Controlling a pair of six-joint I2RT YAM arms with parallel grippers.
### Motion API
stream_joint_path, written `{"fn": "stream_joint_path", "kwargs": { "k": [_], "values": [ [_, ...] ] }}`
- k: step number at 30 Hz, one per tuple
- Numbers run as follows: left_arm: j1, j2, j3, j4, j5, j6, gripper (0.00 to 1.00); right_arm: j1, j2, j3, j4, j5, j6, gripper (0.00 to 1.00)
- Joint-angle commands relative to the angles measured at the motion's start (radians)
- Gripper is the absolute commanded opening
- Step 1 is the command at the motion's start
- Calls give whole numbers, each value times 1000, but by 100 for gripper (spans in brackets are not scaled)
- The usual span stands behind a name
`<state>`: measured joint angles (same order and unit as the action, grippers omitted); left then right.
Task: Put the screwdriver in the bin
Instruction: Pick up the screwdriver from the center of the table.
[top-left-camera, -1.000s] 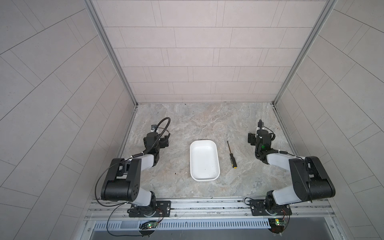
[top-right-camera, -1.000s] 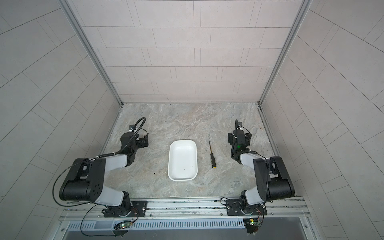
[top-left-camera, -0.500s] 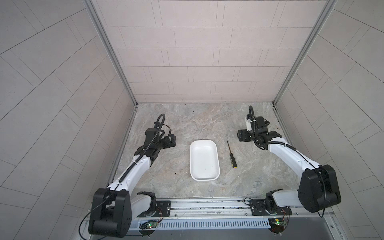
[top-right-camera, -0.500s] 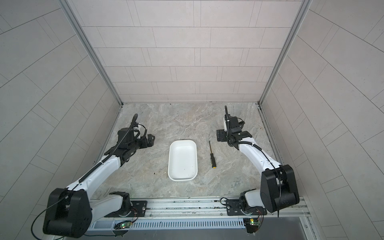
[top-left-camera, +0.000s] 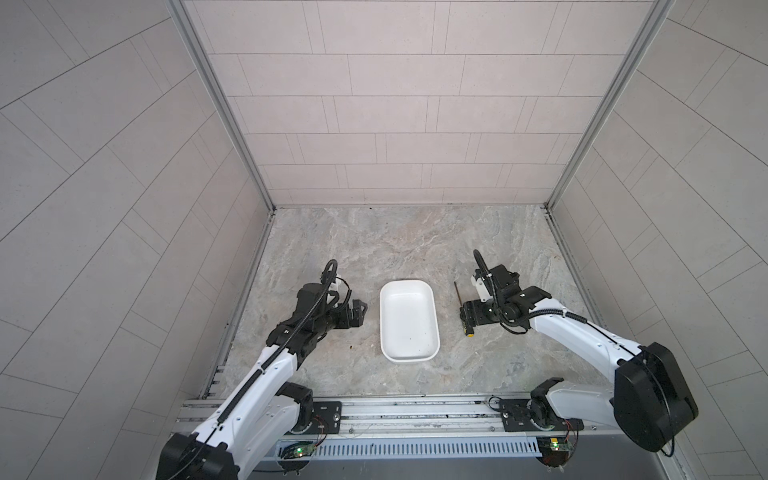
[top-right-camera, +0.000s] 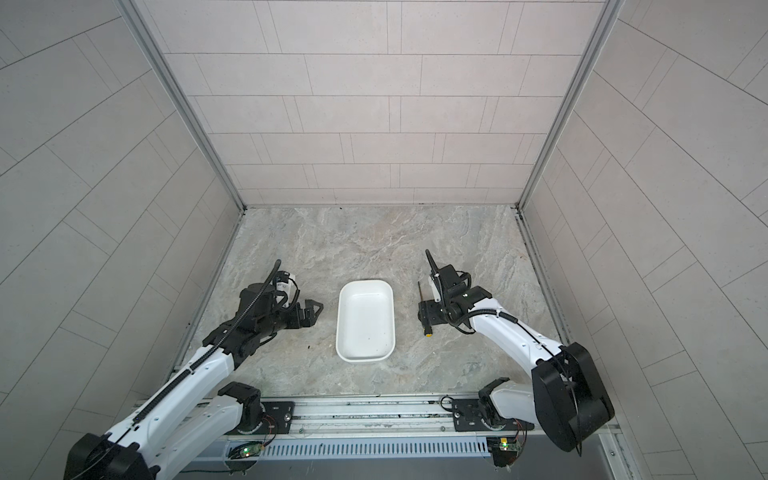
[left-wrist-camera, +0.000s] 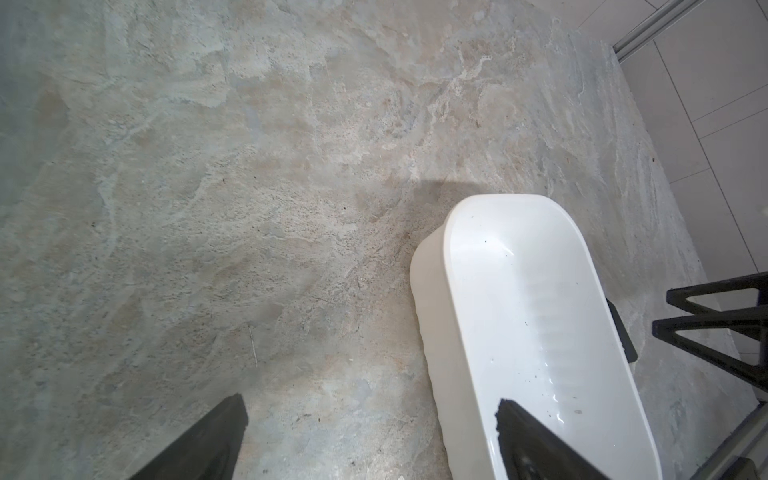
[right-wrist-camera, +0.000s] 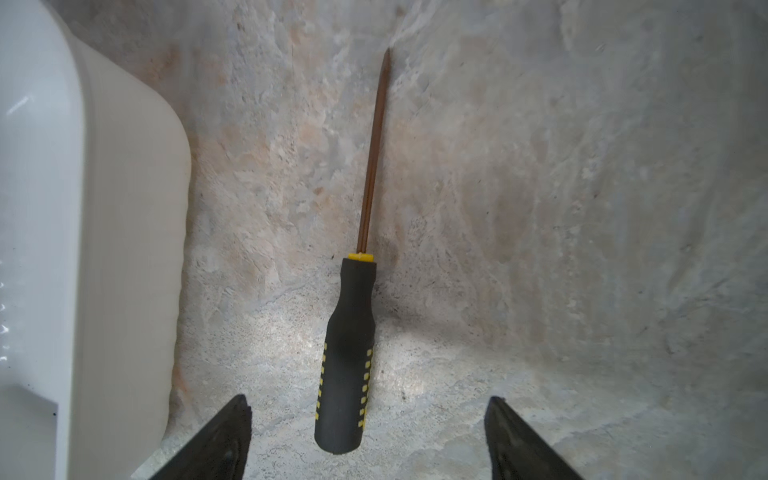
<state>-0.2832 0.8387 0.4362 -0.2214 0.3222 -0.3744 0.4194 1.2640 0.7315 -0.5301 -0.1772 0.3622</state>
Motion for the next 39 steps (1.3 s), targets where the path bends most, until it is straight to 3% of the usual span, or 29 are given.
{"fn": "stream_joint_path", "kwargs": {
  "k": [1, 7, 20, 27, 35, 39],
  "values": [
    [-7, -46, -14, -4, 25, -18, 100, 25, 28, -6, 21, -5, 24, 81],
    [-8, -56, -17, -24, 26, -18, 100, 41, 81, -3, 45, 13, 30, 75],
    [-14, -55, -24, -22, 44, -2, 100, 65, 172, 5, 71, 64, 32, 52],
    [-14, -56, -25, -22, 36, -1, 100, 71, 216, 21, 67, 59, 23, 33],
    [-13, -56, -24, -32, 28, 1, 100, 71, 238, 61, 10, 14, 22, 0],
    [-14, -56, -24, -38, 26, 4, 100, 68, 168, 107, -65, -33, 44, 0]
  ]
}}
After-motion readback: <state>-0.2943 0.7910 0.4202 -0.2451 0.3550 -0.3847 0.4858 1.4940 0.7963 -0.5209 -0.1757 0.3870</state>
